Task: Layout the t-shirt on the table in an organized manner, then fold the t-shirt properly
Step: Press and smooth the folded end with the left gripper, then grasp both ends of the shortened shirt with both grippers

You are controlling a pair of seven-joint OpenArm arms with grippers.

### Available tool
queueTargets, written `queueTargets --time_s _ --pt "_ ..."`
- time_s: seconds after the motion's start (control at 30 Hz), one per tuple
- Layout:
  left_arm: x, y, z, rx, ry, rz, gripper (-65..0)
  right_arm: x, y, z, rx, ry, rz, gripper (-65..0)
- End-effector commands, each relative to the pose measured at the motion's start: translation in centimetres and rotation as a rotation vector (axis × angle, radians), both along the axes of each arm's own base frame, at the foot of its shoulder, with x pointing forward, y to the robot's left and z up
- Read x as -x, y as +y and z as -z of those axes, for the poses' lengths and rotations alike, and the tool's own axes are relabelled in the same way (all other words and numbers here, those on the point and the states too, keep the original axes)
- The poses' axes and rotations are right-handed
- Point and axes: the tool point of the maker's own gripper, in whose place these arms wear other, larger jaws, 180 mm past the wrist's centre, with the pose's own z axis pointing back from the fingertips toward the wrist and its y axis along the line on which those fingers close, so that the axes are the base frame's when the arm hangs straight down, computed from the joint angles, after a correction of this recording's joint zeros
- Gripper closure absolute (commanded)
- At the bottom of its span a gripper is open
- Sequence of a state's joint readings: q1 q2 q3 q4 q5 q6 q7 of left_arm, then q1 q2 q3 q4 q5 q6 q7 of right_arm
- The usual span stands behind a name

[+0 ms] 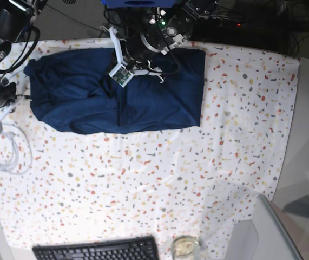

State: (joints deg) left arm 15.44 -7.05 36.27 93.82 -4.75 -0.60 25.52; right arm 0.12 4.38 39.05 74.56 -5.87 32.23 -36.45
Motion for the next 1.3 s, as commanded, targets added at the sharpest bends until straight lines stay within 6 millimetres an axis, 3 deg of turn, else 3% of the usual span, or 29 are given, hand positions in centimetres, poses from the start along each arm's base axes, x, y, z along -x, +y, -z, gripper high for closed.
queueTargets --time_s 0.0,0.13,0.27,0.63,0.8,0.87,0.93,1.03,1.13,1.2,1.27 --pt "-2.0 0.2 -2.2 0.043 -0.072 -0.039 0.0 -1.2 -0.8 -1.4 0.018 -0.052 0.001 0.0" --pt "-5.1 3.5 -2.4 0.015 -0.102 -0.143 0.0 -1.2 -0.8 -1.3 0.018 -0.050 0.000 0.0" --pt "-7.6 4.4 -1.7 -0.019 -0.120 -0.160 0.0 -1.3 -0.6 -1.3 0.016 -0.050 -0.006 0.0" --pt "-11.5 1.7 2.5 -0.050 -0.022 -0.181 0.0 -1.2 -0.3 -1.1 0.009 -0.048 -0.004 -0.3" --pt "-12.2 1.7 0.5 -0.019 -0.075 -0.190 0.0 -0.3 -0.3 -1.6 0.036 -0.052 -0.018 -0.9" --pt "-11.7 3.3 -0.3 -0.022 -0.100 -0.205 0.0 -0.2 1.2 -2.1 0.041 -0.070 -0.048 -1.7" --pt "-10.7 5.6 -0.3 -0.028 -0.097 -0.253 0.0 -0.2 2.1 -3.2 0.060 -0.091 -0.098 -7.1" --pt "-9.5 11.9 0.1 -0.066 -0.084 -0.398 0.0 -0.3 4.8 -4.2 0.025 -0.134 -0.159 -23.9" --pt "-7.9 20.1 0.4 -0.122 -0.117 -0.569 0.0 -1.0 7.2 -5.0 -0.080 -0.214 -0.154 -43.5" --pt "-6.6 23.4 0.2 -0.139 -0.152 -0.575 0.0 -1.2 8.0 -5.2 -0.131 -0.224 -0.150 -52.7" --pt "-5.3 25.5 0.2 -0.145 -0.149 -0.563 0.0 -1.3 8.5 -5.2 -0.189 -0.191 -0.138 -57.2"
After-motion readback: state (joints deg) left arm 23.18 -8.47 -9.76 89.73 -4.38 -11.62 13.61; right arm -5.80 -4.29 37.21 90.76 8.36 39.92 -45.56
